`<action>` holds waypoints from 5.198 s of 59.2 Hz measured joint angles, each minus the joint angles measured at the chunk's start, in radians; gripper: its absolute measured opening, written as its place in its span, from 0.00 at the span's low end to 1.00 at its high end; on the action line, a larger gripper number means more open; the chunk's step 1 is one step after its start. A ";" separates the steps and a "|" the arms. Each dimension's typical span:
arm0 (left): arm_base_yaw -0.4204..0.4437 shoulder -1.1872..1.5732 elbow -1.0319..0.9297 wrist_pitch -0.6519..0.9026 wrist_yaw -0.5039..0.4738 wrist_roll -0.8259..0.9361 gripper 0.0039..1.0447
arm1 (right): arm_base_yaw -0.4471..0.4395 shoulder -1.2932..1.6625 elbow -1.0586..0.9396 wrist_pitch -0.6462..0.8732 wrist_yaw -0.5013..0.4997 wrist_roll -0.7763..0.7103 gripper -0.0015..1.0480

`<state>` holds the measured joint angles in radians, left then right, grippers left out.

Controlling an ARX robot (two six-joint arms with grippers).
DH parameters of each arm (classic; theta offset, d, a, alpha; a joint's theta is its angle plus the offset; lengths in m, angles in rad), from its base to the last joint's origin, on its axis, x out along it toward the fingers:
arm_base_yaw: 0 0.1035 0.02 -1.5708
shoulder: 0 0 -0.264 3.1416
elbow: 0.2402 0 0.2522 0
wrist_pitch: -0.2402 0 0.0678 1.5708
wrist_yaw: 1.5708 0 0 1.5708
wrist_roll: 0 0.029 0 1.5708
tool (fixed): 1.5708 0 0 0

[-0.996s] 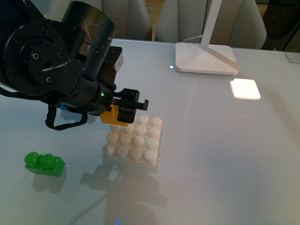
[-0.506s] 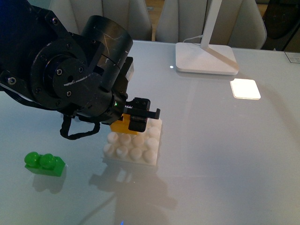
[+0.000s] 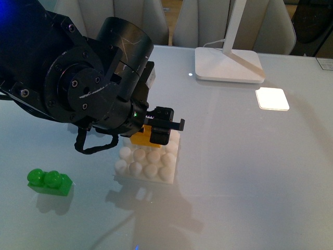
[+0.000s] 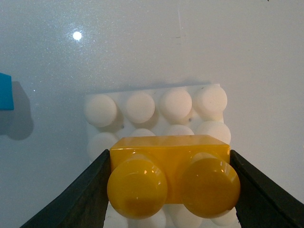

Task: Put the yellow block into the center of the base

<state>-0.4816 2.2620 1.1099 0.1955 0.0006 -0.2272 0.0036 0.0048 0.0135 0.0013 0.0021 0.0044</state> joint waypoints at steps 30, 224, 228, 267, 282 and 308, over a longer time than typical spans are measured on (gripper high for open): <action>0.003 0.035 0.008 0.034 0.023 -0.025 0.59 | 0.000 0.000 0.000 0.000 0.000 0.000 0.92; 0.001 0.172 0.082 0.073 -0.061 0.021 0.58 | 0.000 0.000 0.000 0.000 0.000 0.000 0.92; 0.001 0.172 0.082 0.073 -0.060 0.021 0.58 | 0.000 0.000 0.000 0.000 0.000 0.000 0.92; 0.001 0.175 0.085 0.067 -0.066 0.021 0.58 | 0.000 0.000 0.000 0.000 0.000 0.000 0.92; 0.006 0.171 0.084 0.066 -0.065 0.025 0.58 | 0.000 0.000 0.000 0.000 0.000 0.000 0.92; 0.032 0.153 0.076 0.046 -0.056 0.027 0.67 | 0.000 0.000 0.000 0.000 0.000 0.000 0.92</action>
<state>-0.4492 2.4145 1.1858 0.2417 -0.0551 -0.2001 0.0036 0.0048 0.0135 0.0013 0.0025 0.0044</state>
